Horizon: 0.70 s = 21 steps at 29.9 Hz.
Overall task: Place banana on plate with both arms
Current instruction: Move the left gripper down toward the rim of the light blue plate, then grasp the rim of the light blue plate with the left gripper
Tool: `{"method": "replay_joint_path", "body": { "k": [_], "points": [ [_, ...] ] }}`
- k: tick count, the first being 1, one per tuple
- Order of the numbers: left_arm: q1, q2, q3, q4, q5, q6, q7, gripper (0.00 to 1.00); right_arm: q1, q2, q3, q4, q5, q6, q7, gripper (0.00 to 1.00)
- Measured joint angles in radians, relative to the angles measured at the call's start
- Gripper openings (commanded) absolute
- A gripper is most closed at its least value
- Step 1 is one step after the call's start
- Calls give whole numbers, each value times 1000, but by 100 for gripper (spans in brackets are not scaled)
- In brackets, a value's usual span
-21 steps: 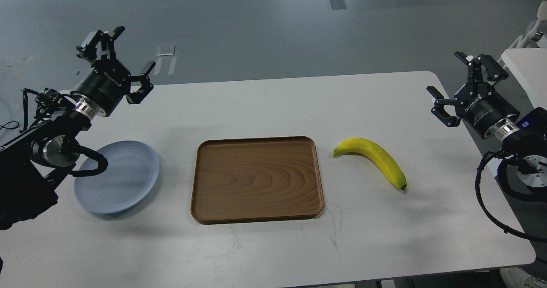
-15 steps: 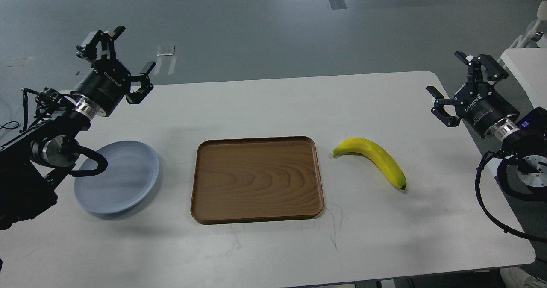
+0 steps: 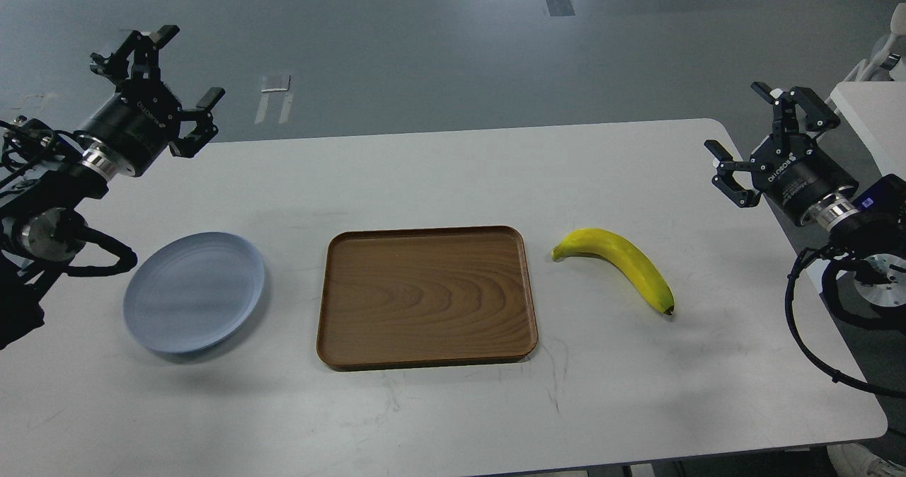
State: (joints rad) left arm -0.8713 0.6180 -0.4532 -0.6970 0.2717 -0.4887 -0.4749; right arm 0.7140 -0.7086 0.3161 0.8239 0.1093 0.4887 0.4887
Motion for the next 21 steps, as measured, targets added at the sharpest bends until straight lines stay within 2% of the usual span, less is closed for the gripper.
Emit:
{"method": "replay_joint_path", "body": {
  "k": [2,6,13,17,21],
  "points": [
    [-24,36,-2,-30,156,0,-10,99,0,0,-2,0,-3,0,0,98],
    [-67,137,0,-163,519,0,-14,99,1,-6,-3,1,-7,0,0,98],
    [-62,282,10,-376,1057,0,-14,99,1,-12,-6,8,-12,0,0,98],
    [-47,318,71,-391,1299,0,-14,99,1,-12,-6,10,-13,0,0,98],
    [-39,337,214,-326,1405,35,-14,99,2,-12,-6,12,-13,0,0,98]
  ]
}}
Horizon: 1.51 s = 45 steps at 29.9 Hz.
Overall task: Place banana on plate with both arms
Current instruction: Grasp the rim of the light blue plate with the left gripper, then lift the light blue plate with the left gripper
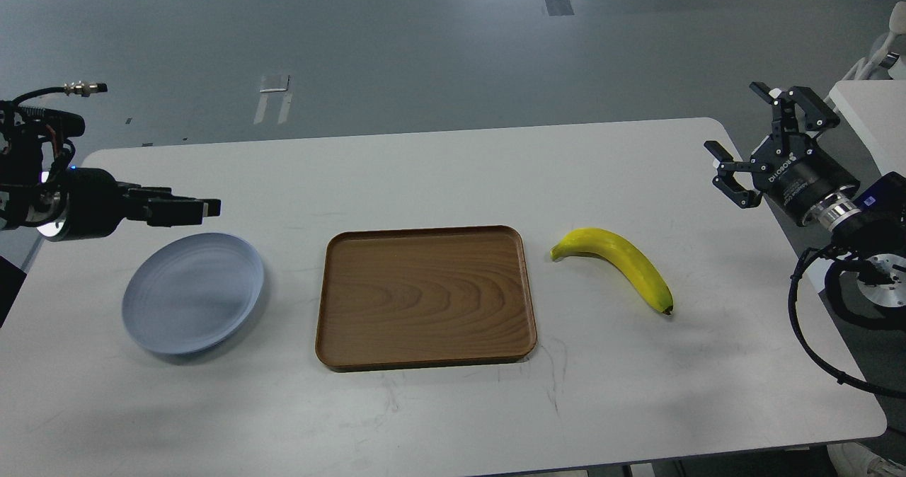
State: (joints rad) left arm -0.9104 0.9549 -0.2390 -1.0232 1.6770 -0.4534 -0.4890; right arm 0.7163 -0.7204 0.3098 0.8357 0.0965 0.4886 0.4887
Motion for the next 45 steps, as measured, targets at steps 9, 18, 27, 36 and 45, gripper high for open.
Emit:
{"method": "replay_joint_path", "body": {
  "k": [9,18,27,36,45],
  "points": [
    [40,3,175,143,-11,84,0,98,-2,-13,2,8,0,0,0,98],
    [110,-7,178,205,-83,104,0,93,-12,-19,2,13,0,0,0,98],
    [137,-14,179,240,-124,104,0,88,-12,-18,2,13,-1,0,0,98],
    [172,-23,178,250,-156,135,0,78,-12,-19,2,12,-1,0,0,98],
    [177,-46,178,255,-195,137,0,50,-12,-19,0,11,-1,0,0,98]
  ]
}}
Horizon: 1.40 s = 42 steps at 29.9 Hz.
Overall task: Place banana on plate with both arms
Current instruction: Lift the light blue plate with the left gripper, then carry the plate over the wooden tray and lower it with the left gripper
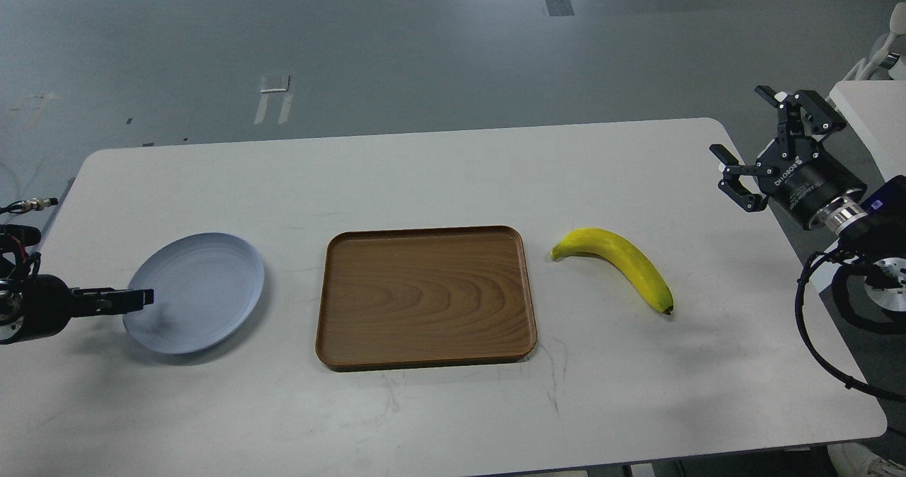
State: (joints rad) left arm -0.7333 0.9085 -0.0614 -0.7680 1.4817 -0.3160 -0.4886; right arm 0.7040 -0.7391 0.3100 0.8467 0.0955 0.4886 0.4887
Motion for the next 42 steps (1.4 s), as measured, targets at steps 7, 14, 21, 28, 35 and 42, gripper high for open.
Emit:
{"method": "replay_joint_path", "body": {
  "k": [7,14,21,28,35,42],
  "points": [
    [0,-1,0,1,-1,1,0,17,-3,-6,0,0,0,0,0,98],
    [0,-1,0,1,0,2,0,0,-3,-9,0,0,0,0,0,98],
    [-20,2,-7,0,-29,-14,0,0,-3,-11,1,0,0,0,0,98],
    [-104,11,-3,-1,-215,-138,0,0,-3,-20,5,0,0,0,0,98],
    [-263,-1,-4,-56,-223,-173,0,0,-3,-20,5,-2,0,0,0,98],
    [-398,-141,0,-148,-136,-173,0,0,-3,-28,4,-5,0,0,0,98]
  ]
}}
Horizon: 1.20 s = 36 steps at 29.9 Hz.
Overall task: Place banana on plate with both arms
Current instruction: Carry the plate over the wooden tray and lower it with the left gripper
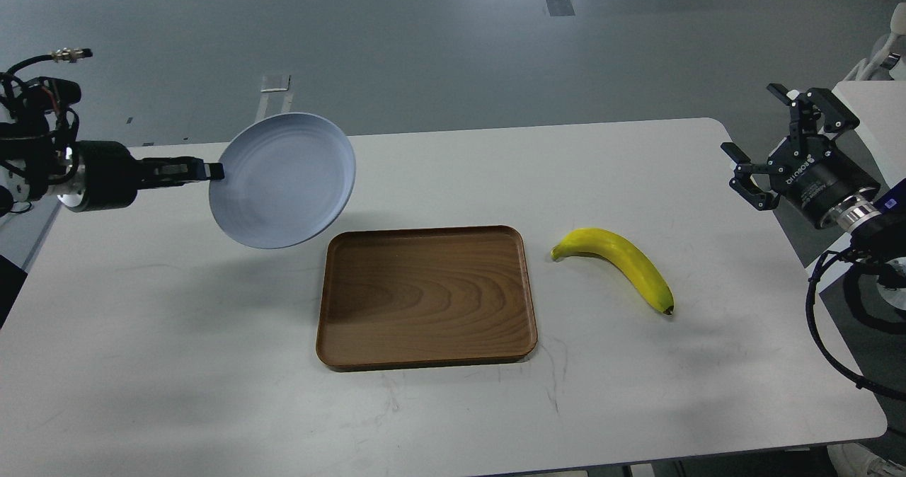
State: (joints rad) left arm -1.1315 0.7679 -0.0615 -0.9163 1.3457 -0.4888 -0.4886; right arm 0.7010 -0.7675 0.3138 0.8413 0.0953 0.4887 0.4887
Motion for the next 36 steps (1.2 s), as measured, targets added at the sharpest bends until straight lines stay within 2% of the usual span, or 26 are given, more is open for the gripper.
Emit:
{"method": "replay_joint_path", "body": {
  "k": [10,16,28,36],
  "points": [
    [-44,-271,43,17,146,0,0,0,-12,-65,-6,-19,0,0,0,98],
    [-38,-356,119,60,147,0,0,0,-33,-90,-3,-19,0,0,0,98],
    [-17,-553,145,265,144,0,0,0,-44,-104,-1,-19,2,0,0,98],
    [-9,-588,223,330,136,27,0,0,-50,-104,-1,-18,2,0,0,98]
  ]
}}
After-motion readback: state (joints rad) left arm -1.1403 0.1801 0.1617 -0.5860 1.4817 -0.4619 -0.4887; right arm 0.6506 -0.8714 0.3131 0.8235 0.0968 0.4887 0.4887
